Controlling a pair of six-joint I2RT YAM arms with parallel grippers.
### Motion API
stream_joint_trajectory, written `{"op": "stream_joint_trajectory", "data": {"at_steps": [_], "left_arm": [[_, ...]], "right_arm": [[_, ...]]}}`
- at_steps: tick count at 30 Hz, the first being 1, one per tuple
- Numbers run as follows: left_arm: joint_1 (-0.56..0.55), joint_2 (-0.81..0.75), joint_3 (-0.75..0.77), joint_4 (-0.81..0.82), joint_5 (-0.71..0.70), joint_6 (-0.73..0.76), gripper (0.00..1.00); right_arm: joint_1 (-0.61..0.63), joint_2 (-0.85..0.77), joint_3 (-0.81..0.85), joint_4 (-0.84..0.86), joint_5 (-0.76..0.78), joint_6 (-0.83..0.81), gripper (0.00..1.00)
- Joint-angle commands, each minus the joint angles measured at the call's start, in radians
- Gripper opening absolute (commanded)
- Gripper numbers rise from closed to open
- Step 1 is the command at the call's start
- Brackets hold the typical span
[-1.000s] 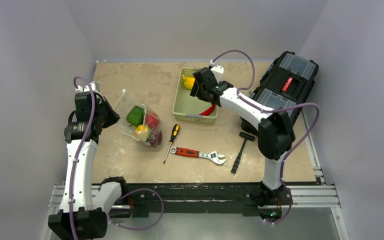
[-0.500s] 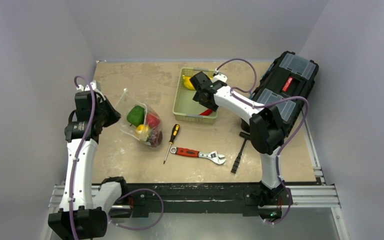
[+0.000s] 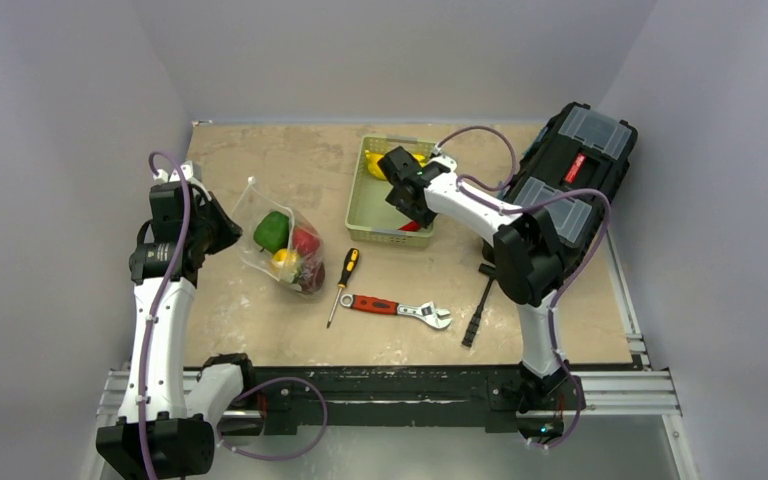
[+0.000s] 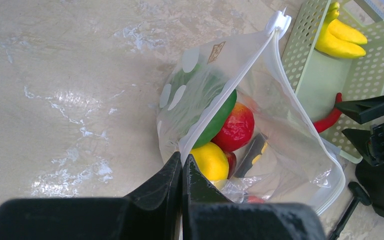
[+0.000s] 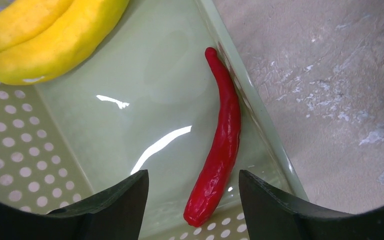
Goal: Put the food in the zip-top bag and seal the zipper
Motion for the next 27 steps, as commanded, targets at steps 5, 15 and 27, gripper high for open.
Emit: {"op": "stream_joint_trajectory", "data": {"at_steps": [5, 15, 27], "left_arm": [[0.006, -0.004, -0.004, 0.036, 0.016, 0.025, 0.0], [0.006, 0.0, -0.006, 0.037, 0.025, 0.025, 0.0], [0.007, 0.013, -0.009, 0.038, 0.034, 0.028, 0.0]], "right_arm": [[-0.017, 0.058, 0.012, -0.034, -0.022, 0.083, 0.64], [-0.027, 0.096, 0.044, 0.001, -0.015, 0.034, 0.4], [-0.025, 0.039, 0.129, 0.096, 0.031, -0.186, 0.0]]}}
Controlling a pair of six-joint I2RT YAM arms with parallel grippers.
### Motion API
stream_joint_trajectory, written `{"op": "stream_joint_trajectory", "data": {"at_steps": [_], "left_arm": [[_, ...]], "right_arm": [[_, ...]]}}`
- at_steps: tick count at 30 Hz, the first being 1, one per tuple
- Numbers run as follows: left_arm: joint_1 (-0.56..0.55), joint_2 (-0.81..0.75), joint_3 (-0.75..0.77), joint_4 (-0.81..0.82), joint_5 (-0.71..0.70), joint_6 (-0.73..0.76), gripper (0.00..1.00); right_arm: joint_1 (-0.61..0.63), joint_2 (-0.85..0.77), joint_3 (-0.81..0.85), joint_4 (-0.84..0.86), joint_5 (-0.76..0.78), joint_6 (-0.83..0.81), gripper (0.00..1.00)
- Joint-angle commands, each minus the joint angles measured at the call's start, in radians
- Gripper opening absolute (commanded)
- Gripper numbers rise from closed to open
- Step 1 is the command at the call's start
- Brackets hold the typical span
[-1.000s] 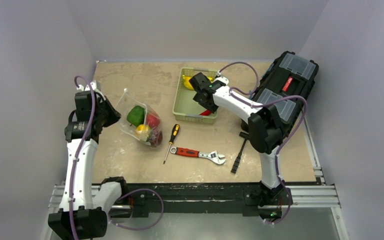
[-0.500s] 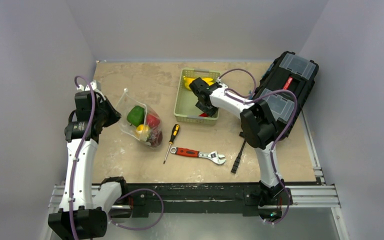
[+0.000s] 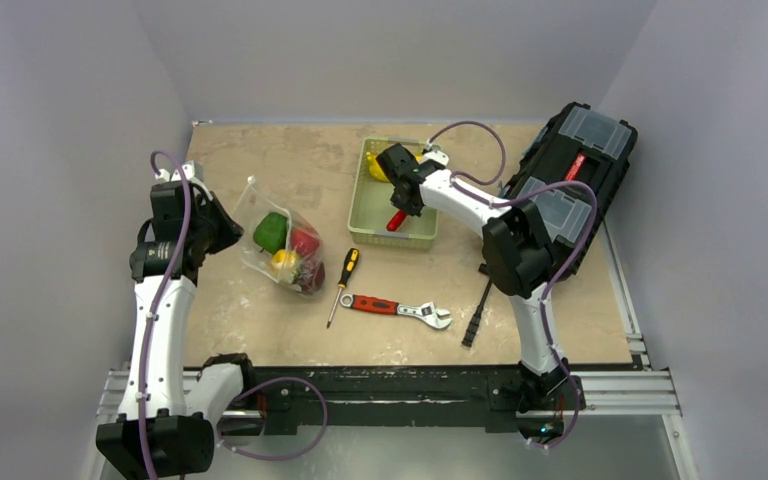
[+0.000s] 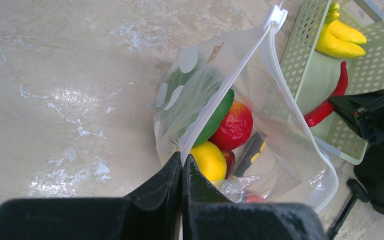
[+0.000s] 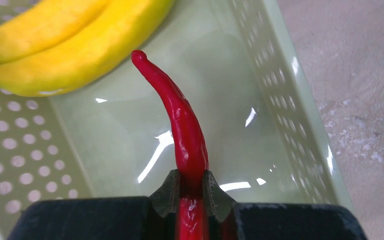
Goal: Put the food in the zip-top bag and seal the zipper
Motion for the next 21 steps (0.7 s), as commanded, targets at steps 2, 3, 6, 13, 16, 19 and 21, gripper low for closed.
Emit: {"op": "stream_joint_trajectory", "data": {"at_steps": [2, 3, 6, 13, 16, 19, 21], "left_arm": [[0.006, 0.008, -0.009, 0.038, 0.024, 0.028, 0.0], [0.007, 0.011, -0.009, 0.038, 0.029, 0.028, 0.0], [0.007, 0.016, -0.009, 0.039, 0.037, 0.028, 0.0], [0.006, 0.018, -0.012, 0.04, 0.047, 0.029, 0.0], [0.007, 0.018, -0.013, 0.042, 0.05, 0.029, 0.0], [0.007, 0.018, -0.015, 0.043, 0.051, 0.029, 0.0], [0.007, 0.016, -0.017, 0.044, 0.051, 0.028, 0.0]], "right_arm": [[0.004, -0.094, 0.074, 0.052, 0.099, -0.132, 0.0], [0.009, -0.114, 0.061, 0.079, 0.108, -0.171, 0.0], [0.033, -0.206, -0.021, 0.223, 0.103, -0.305, 0.0], [0.191, -0.462, -0.313, 0.736, -0.031, -0.707, 0.0], [0.226, -0.53, -0.39, 0.83, -0.173, -0.717, 0.0], [0.255, -0.6, -0.491, 0.971, -0.297, -0.677, 0.0], [0.27, -0.63, -0.535, 1.036, -0.367, -0.638, 0.0]]}}
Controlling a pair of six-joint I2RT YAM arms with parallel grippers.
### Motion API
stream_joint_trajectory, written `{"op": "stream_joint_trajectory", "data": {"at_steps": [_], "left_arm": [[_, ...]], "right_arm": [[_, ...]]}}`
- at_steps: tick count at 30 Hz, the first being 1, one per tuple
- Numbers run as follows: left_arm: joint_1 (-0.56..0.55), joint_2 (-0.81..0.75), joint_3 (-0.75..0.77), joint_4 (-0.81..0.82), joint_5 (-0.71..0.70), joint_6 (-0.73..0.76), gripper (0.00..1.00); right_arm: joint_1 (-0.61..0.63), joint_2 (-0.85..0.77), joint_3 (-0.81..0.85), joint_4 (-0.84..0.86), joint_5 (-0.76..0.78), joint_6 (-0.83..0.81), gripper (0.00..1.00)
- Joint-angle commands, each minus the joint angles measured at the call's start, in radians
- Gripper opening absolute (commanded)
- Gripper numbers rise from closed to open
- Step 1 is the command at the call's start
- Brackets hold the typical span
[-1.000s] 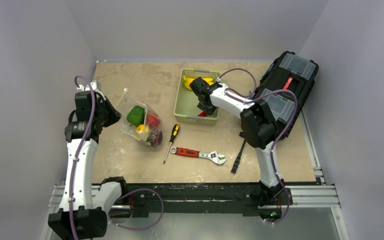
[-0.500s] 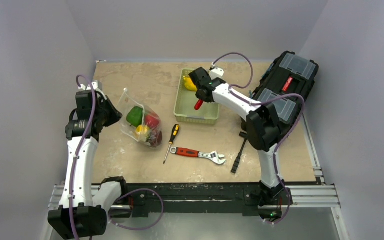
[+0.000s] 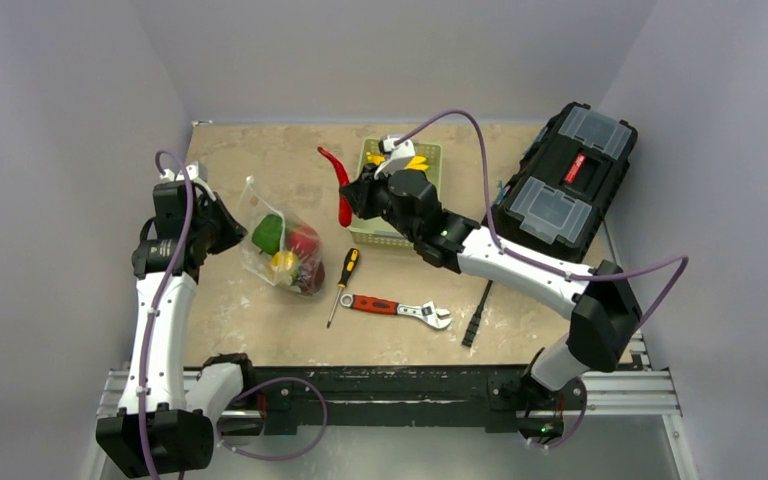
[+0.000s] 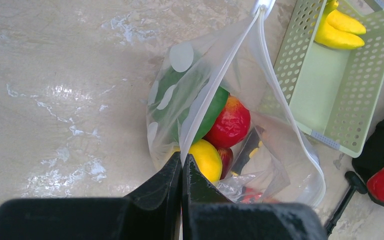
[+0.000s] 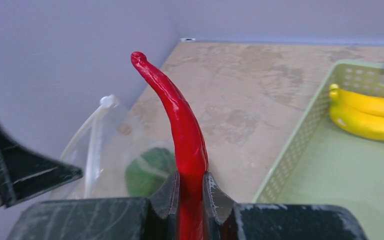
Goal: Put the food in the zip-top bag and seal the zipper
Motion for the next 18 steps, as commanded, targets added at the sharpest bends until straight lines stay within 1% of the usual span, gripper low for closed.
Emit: {"op": "stream_joint_trajectory", "data": {"at_steps": [1, 3, 8, 13, 18], "left_arm": [[0.006, -0.004, -0.011, 0.038, 0.016, 0.022, 0.0], [0.007, -0.005, -0.012, 0.038, 0.016, 0.024, 0.0], [0.006, -0.011, -0.011, 0.039, 0.012, 0.024, 0.0], [0.006, -0.031, -0.012, 0.05, 0.013, 0.022, 0.0], [0.006, -0.069, -0.029, 0.069, 0.011, 0.022, 0.0]], "right_arm": [[0.014, -0.066, -0.093, 0.255, -0.214, 0.019, 0.0], [0.042, -0.076, -0.099, 0.296, -0.259, 0.036, 0.0], [0.122, -0.06, -0.071, 0.367, -0.279, 0.035, 0.0], [0.204, 0.024, 0.008, 0.384, -0.193, 0.094, 0.0], [0.238, 0.107, 0.034, 0.45, -0.143, 0.101, 0.0]]}}
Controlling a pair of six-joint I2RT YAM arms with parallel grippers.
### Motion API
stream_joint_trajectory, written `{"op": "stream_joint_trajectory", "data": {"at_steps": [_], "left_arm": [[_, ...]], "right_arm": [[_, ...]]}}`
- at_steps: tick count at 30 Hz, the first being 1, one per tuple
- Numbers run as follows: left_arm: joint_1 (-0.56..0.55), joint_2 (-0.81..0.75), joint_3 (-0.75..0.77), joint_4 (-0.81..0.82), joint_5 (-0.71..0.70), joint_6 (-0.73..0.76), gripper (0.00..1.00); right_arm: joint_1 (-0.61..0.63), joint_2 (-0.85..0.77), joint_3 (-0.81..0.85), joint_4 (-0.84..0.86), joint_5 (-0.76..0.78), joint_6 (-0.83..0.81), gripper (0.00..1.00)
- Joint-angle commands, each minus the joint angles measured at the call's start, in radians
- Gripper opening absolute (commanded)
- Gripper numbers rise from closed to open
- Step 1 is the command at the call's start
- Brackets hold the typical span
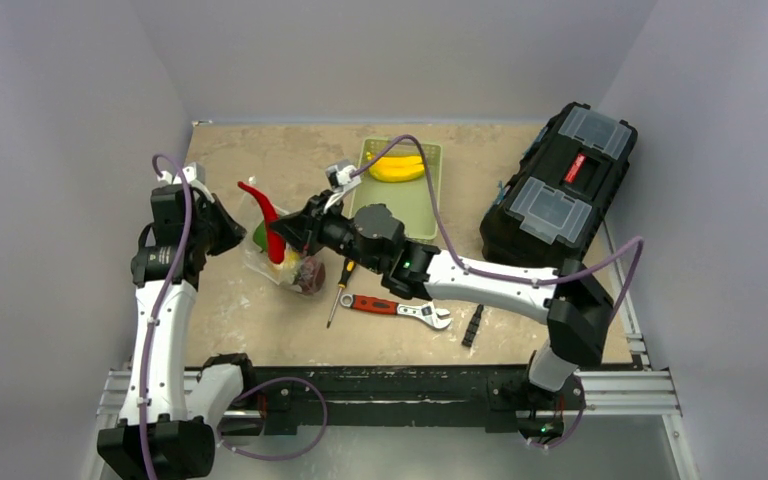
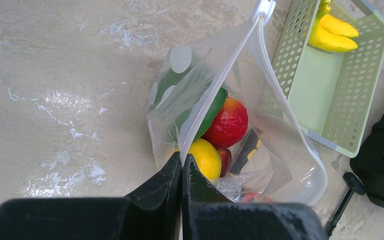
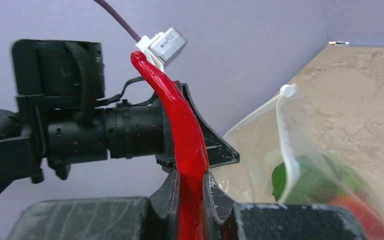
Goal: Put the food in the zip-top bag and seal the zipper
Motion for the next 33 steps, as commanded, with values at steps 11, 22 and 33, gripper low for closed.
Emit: {"op": "stream_joint_trajectory", "data": {"at_steps": [11, 22, 33], "left_arm": [[0.007, -0.044, -0.017, 0.06, 0.017, 0.022, 0.0], [0.007, -0.043, -0.014, 0.064, 0.026, 0.019, 0.0], [0.006, -0.043, -0.017, 0.065, 0.031, 0.019, 0.0]], "right_arm": [[0.01, 0.189, 0.158, -0.012, 0.22, 0.012, 0.0], [0.008, 0.215, 0.187, -0.144, 0.203, -0.013, 0.25], [0.01, 0.208, 0.25, -0.314, 0.176, -0.022, 0.4]]}}
